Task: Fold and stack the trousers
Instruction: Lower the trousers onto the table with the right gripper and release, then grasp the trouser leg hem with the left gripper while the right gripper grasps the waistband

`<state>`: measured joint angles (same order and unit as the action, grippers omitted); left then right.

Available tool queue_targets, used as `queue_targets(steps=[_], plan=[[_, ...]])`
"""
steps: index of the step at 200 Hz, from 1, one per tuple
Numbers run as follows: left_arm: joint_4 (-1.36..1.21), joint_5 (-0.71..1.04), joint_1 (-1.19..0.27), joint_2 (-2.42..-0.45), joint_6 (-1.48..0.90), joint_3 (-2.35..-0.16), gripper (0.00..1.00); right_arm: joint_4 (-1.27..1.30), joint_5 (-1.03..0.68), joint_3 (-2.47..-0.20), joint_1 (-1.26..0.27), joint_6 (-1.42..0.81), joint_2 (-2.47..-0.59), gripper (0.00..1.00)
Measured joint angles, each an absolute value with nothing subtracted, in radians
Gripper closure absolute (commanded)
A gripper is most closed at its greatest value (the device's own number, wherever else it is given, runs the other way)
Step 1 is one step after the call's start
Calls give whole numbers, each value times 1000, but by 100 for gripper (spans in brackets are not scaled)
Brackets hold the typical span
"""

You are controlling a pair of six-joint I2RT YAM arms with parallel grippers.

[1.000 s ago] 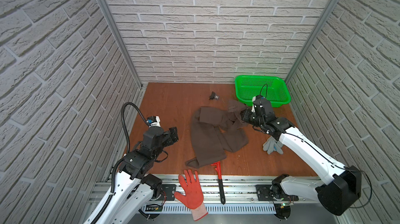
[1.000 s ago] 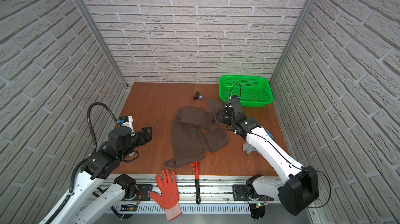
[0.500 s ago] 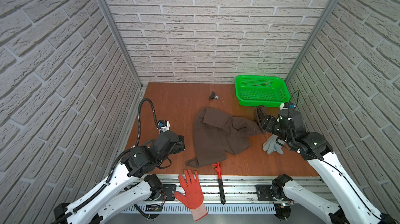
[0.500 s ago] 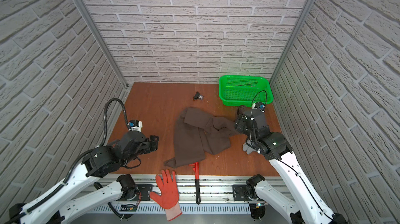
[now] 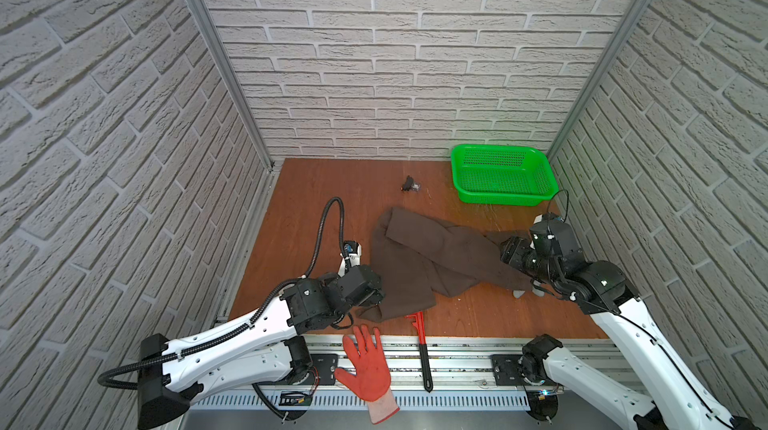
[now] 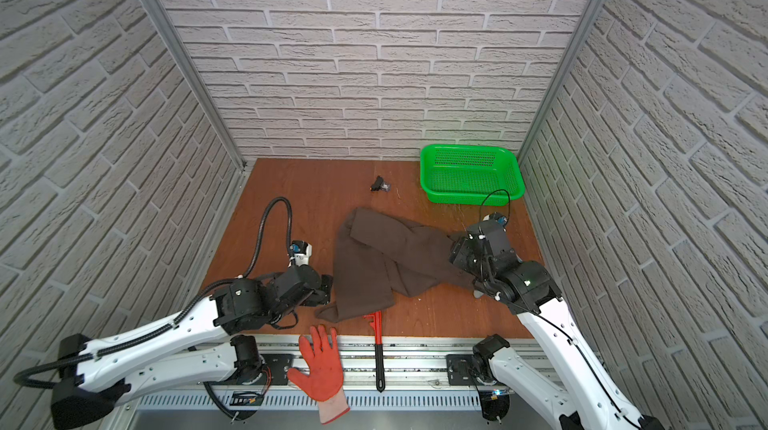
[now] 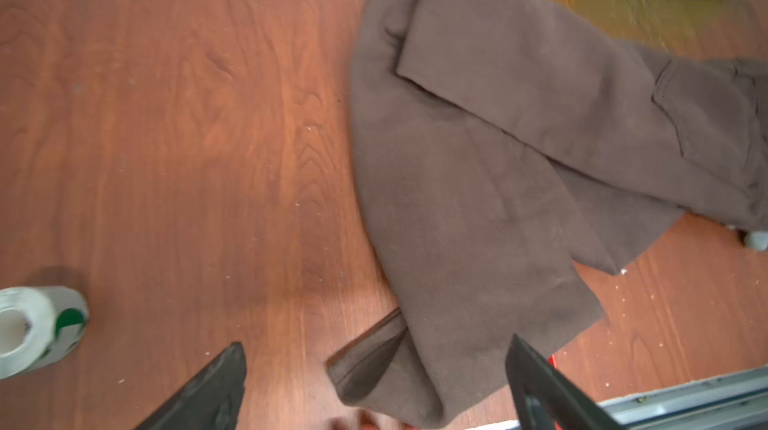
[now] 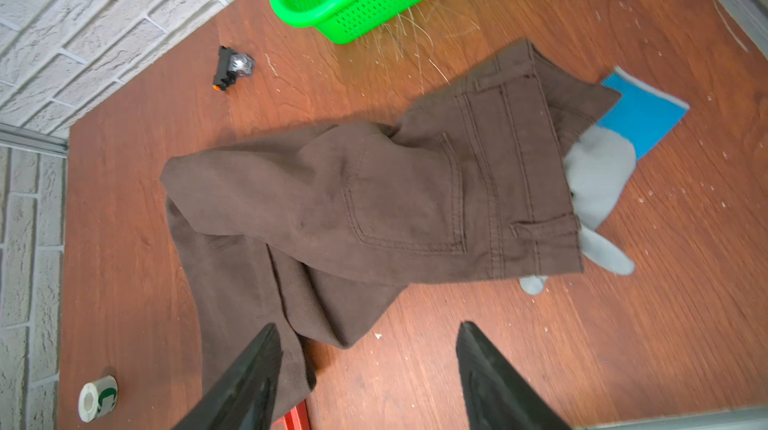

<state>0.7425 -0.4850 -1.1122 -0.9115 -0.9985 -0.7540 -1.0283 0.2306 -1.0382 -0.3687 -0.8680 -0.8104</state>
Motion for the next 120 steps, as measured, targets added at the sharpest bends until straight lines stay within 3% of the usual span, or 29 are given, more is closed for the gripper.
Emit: queue_targets(steps=[58,120], plan=[[560,-421,-1175,-1026,-935,-711,2,-1172,268,-1012,-369,-998,-730,33],[489,-403,-1266,-1338,-911,-851,2,-1223,268,-966,-369,-1056,-613,33]])
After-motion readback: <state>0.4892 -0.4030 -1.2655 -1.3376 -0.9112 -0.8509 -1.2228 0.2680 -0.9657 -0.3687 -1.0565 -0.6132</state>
